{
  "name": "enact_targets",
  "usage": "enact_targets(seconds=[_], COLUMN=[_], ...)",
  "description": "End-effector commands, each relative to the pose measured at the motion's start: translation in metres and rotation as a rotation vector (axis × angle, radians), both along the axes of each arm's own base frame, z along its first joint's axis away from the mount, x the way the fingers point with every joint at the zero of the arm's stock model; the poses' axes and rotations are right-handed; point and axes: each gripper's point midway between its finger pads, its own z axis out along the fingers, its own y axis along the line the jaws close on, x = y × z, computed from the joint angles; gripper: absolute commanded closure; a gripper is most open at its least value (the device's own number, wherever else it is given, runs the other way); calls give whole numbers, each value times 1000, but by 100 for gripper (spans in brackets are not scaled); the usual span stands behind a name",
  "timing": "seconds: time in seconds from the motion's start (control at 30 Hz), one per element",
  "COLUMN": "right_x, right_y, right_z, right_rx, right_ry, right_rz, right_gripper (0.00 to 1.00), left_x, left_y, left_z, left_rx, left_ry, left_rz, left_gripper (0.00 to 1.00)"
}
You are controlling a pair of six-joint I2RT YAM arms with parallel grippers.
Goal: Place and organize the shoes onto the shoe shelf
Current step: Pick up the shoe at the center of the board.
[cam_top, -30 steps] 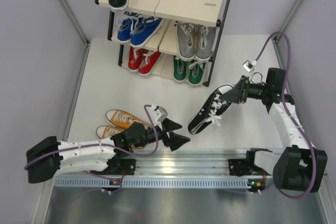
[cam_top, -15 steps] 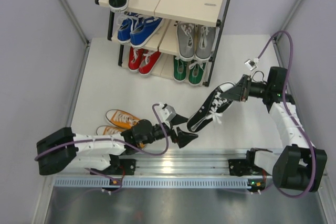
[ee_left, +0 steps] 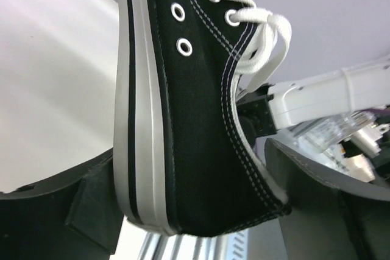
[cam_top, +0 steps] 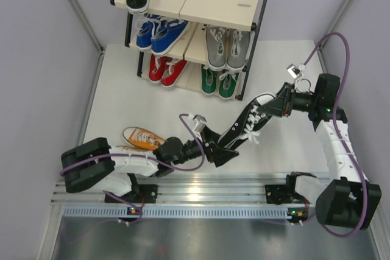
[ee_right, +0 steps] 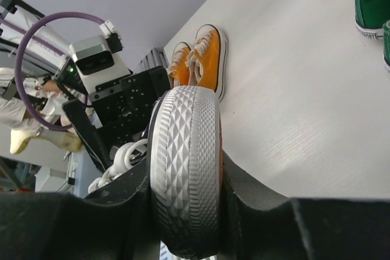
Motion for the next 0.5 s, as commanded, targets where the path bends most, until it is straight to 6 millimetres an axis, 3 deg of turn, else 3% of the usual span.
enact_targets(seconds=[0.0,0.1,0.13,0.27,0.47], right_x=[-23,-25,-26,-28,-29], right_y=[2,2,3,3,4], right_z=[33,33,34,34,30], right_rx=[57,59,58,54,35], right_ry=[-114,-119,-125,-134,-151], right_rz=[127,132,135,132,113], right_gripper=[100,100,100,100,100], left_x=[0,-1,-1,3,2], left_y=[-5,-6,-6,0,10], left_z=[55,61,61,64,68], left_rx=[-207,-228,-231,-245,-250], left_ry=[55,87,89,96,107], left_rz=[-28,-40,-38,-7,13], left_gripper=[11,32,50,100,100])
